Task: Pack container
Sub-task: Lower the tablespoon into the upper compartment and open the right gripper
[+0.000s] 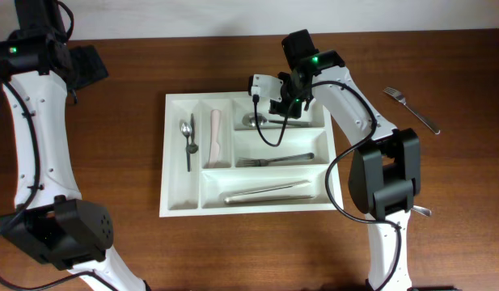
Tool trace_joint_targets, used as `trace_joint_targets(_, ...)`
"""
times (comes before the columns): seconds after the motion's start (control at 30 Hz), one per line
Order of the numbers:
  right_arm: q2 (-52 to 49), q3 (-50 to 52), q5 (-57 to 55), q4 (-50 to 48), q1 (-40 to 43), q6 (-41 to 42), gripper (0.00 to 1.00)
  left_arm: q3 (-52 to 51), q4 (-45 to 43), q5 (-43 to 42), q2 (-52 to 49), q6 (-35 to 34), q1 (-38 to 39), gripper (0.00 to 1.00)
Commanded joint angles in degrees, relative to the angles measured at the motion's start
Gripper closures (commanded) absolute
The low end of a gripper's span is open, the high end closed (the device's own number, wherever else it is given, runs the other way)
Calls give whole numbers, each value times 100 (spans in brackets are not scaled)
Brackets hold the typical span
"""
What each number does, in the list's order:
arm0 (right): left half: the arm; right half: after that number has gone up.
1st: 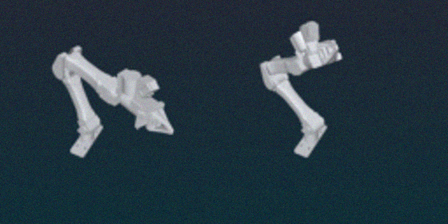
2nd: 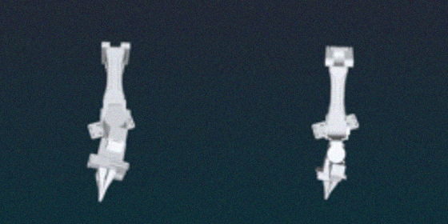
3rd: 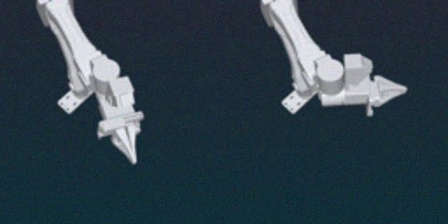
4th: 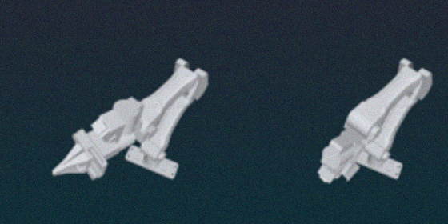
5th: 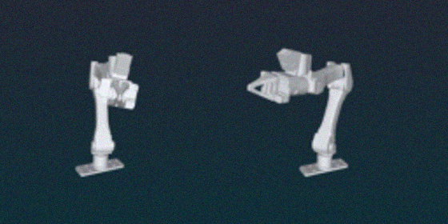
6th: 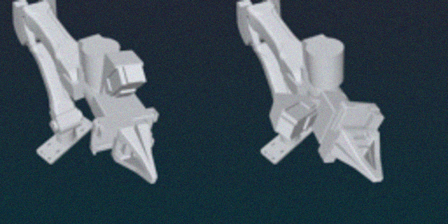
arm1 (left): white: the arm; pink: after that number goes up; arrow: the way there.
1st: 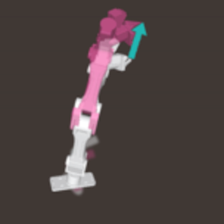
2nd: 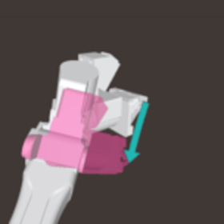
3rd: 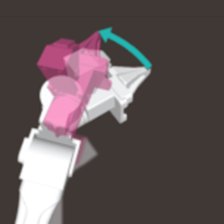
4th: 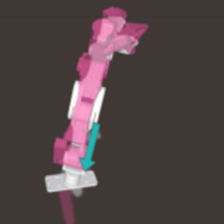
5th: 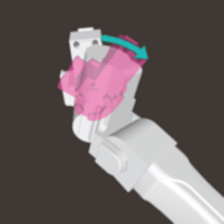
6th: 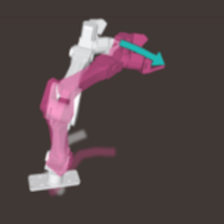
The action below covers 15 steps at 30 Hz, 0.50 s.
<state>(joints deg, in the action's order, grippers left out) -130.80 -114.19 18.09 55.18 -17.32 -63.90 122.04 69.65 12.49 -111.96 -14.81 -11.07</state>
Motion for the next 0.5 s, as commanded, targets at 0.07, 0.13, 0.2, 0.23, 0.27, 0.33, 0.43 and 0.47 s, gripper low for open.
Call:
trace_joint_targets(0.07,-7,0,31,-20,13,17,70,48,7,44,28,-15,-7,1)
trace_joint_targets(0.13,4,-122,28,-13,13,275,69,48,7,44,28,-15,-7,1)
trace_joint_targets(0.2,48,-284,-15,-11,15,597,67,46,7,44,28,-15,-7,1)
trace_joint_targets(0.23,101,-378,-107,-11,15,802,63,46,7,44,28,-15,-7,1)
trace_joint_targets(0.27,140,-450,-195,-7,15,970,59,46,4,44,28,-15,-7,1)
trace_joint_targets(0.33,269,-643,-450,61,15,1364,55,46,7,44,28,-15,-7,1)
trace_joint_targets(0.43,435,-938,-979,256,28,1923,39,48,7,44,28,-15,-7,1)
trace_joint_targets(0.47,485,-1027,-1189,323,46,2208,36,46,4,44,28,-15,-7,1)
